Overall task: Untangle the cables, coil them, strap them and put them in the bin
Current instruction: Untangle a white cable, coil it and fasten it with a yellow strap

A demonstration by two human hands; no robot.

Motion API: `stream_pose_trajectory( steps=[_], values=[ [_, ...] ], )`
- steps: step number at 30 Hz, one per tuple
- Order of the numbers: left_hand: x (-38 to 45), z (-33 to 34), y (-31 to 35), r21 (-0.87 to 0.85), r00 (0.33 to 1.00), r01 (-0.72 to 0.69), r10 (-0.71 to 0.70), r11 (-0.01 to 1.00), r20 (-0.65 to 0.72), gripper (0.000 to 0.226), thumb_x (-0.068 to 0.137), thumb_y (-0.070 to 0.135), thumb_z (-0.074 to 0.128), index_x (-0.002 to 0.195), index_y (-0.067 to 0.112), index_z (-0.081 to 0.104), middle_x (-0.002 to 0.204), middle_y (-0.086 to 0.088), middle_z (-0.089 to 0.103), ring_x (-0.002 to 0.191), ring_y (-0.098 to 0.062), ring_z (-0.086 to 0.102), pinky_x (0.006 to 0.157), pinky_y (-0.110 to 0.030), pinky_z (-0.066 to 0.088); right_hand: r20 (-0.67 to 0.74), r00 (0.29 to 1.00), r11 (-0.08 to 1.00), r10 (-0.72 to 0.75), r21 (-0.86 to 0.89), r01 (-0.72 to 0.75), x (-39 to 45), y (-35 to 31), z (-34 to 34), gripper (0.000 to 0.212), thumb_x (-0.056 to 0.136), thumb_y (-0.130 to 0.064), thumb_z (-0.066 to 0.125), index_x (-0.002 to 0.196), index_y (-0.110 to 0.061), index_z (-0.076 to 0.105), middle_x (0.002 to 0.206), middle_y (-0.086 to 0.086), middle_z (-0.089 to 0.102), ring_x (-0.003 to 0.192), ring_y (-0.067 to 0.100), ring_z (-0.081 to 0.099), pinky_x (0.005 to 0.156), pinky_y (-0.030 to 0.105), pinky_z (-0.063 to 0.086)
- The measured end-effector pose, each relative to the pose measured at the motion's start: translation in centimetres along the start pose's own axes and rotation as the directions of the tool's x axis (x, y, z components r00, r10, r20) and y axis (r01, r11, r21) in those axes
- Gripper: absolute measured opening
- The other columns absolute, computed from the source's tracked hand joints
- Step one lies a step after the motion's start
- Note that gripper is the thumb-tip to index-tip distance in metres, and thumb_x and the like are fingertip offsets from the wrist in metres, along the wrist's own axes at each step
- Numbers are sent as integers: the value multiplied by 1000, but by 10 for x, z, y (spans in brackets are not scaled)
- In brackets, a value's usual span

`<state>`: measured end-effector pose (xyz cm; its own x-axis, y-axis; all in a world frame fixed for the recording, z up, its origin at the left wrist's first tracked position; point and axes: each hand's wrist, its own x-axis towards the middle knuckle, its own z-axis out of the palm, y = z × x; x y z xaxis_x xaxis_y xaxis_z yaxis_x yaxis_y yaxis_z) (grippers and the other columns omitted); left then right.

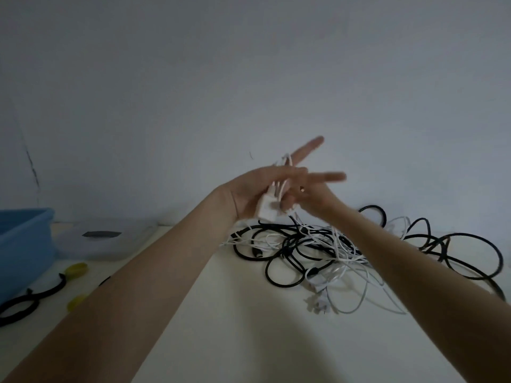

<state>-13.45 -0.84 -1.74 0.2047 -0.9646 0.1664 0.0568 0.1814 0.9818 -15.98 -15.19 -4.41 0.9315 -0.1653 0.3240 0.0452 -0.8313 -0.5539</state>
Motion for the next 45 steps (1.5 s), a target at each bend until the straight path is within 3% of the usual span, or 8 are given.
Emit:
stream_pose_trajectory(
  steps=[5, 11, 16, 21, 26, 33, 39, 45],
  values=[
    [7, -17, 8, -86, 879, -207, 147, 975, -454, 68, 92, 0, 43, 140, 47, 33, 154, -1, 27, 122, -46, 48, 88, -57, 49, 205, 977, 985, -64, -144, 95, -13, -12, 13, 38, 102, -27, 34, 68, -21, 52, 74, 3, 55, 66, 19, 50, 64, 27, 39],
    [-12, -47, -1, 191, 704, 40, 108, 981, -702, 58, 98, 28, 45, 142, 54, 17, 158, 8, 8, 111, -25, 49, 81, -33, 44, 528, 849, 993, -5, -101, 69, -18, -15, -13, 23, 94, -21, 51, 75, -12, 59, 54, 1, 39, 35, 7, 29, 34, 15, 27],
    [-21, -48, -20, 291, 813, 295, -80, 910, -577, 73, 85, 54, 48, 145, 51, 6, 158, 1, 12, 130, -34, 44, 99, -45, 44, 458, 872, 983, -173, 32, 179, -11, -31, -44, 25, 91, -24, 59, 69, -13, 66, 47, -9, 37, 39, 5, 27, 39, 15, 25],
    [-24, -28, -25, 181, 934, 352, -332, 919, -129, 78, 62, 70, 51, 134, 51, 26, 128, -5, 61, 75, -17, 71, 82, -32, 56, 234, 946, 974, -224, 88, 209, -2, -29, -60, 25, 83, -22, 69, 78, 3, 68, 39, -13, 36, 38, 4, 28, 41, 16, 26],
    [-16, 3, -9, 184, 960, 280, -278, 942, -37, 36, 86, 38, 43, 121, 42, 49, 88, -8, 74, 27, -1, 34, 55, -16, 52, 45, 989, 966, -140, 225, 126, 4, -2, -50, 36, 86, -23, 66, 56, -9, 52, 38, -12, 34, 36, 4, 26, 37, 14, 24],
    [17, 5, 20, -189, 912, -250, 165, 950, -375, 48, 95, 22, 48, 137, 42, 40, 151, -2, 32, 116, -39, 54, 88, -49, 52, 283, 957, 968, -69, -214, 133, -10, 4, 1, 46, 96, -39, 46, 57, -13, 44, 54, -2, 47, 42, 6, 44, 52, 20, 38],
    [11, -13, -11, 109, 805, 59, 17, 992, -593, 54, 100, 27, 42, 143, 52, 19, 159, -2, 0, 94, -23, 56, 76, -37, 49, 380, 913, 870, -147, -390, 303, -8, -24, -15, 38, 84, -30, 67, 56, -18, 43, 55, -5, 44, 50, 10, 37, 52, 23, 30],
    [-2, -6, -23, 155, 908, 341, -282, 927, -309, 30, 100, 38, 36, 127, 27, 41, 127, -16, 59, 72, -21, 69, 60, -23, 54, 293, 940, 910, -175, -317, 268, -2, -16, -34, 22, 79, -27, 72, 64, -20, 59, 54, -3, 49, 48, 8, 37, 51, 19, 29]
  ],
)
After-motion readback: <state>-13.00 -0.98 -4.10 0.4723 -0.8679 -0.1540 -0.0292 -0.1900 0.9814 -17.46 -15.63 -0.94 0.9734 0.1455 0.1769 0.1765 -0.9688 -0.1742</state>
